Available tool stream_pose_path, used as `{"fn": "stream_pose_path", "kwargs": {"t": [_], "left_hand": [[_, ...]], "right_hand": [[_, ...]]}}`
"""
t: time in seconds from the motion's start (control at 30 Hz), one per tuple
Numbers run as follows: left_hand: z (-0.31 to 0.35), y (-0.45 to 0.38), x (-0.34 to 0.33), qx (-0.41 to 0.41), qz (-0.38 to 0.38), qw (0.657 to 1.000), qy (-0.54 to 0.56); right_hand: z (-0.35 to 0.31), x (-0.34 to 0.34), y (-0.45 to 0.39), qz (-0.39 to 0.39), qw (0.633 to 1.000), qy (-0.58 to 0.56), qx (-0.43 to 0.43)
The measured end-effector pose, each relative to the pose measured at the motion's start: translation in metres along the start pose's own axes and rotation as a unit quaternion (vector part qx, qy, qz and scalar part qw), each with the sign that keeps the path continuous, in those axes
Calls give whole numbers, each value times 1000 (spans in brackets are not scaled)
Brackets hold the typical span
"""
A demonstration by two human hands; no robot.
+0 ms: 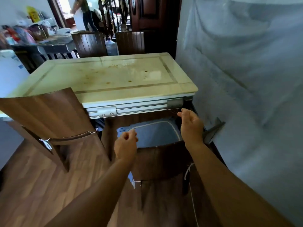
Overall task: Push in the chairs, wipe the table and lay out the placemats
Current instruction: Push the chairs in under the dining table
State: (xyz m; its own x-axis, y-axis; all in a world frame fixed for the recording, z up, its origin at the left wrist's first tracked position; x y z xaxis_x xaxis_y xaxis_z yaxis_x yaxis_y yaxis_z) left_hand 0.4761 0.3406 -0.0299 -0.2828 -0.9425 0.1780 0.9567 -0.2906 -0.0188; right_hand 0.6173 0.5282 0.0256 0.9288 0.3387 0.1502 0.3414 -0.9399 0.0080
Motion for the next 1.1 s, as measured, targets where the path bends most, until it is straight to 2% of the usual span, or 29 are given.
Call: {"fn": "stream_pose_path", "kwargs": {"t": [0.13, 0.2, 0.3, 0.47, 0.57, 0.7, 0.83, 0.9, 1.03, 1.1], "left_hand": [[-13, 11, 4, 67, 152, 986, 26], [-17, 18, 1, 78, 202, 976, 17], [-23, 18, -2, 105, 233, 965, 57], [-28, 15, -3, 134, 294, 943, 78], [-23, 11, -4, 133, 306, 941, 64], [-19, 0, 1, 129, 332, 930, 91], [-17, -38, 9, 134, 295, 942, 90], [-16, -64, 15, 125, 303, 941, 84], [-1, -110, 23, 54, 278, 959, -16], [4, -132, 26, 55, 272, 961, 0]], "right_hand": [[29, 49, -50, 28, 998, 47, -27], [43, 70, -70, 41, 995, 80, -49], [59, 94, -92, 52, 990, 106, -77], [85, 108, -106, 36, 988, 34, -147], [96, 100, -109, 20, 979, -22, -199], [95, 87, -117, 46, 969, -87, -228], [84, 60, -130, 52, 967, -113, -220], [78, 44, -139, 61, 968, -118, -213], [67, 16, -158, 73, 972, -108, -197], [64, 2, -169, 74, 973, -108, -189]]}}
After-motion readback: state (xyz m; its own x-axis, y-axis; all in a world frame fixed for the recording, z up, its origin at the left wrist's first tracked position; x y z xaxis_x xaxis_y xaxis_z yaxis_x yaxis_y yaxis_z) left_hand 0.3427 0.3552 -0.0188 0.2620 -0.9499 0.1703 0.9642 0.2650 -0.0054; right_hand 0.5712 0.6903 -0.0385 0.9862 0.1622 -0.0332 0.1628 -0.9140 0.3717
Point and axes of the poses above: each hand's wrist, its own y-axis away from the middle knuckle, its own x-axis out of the back of the hand, z = x × y, the point moved 6 cm from there along -y, towards the middle knuckle, and after that the axes turned 8 degrees about -x, right-handed, at the moved point
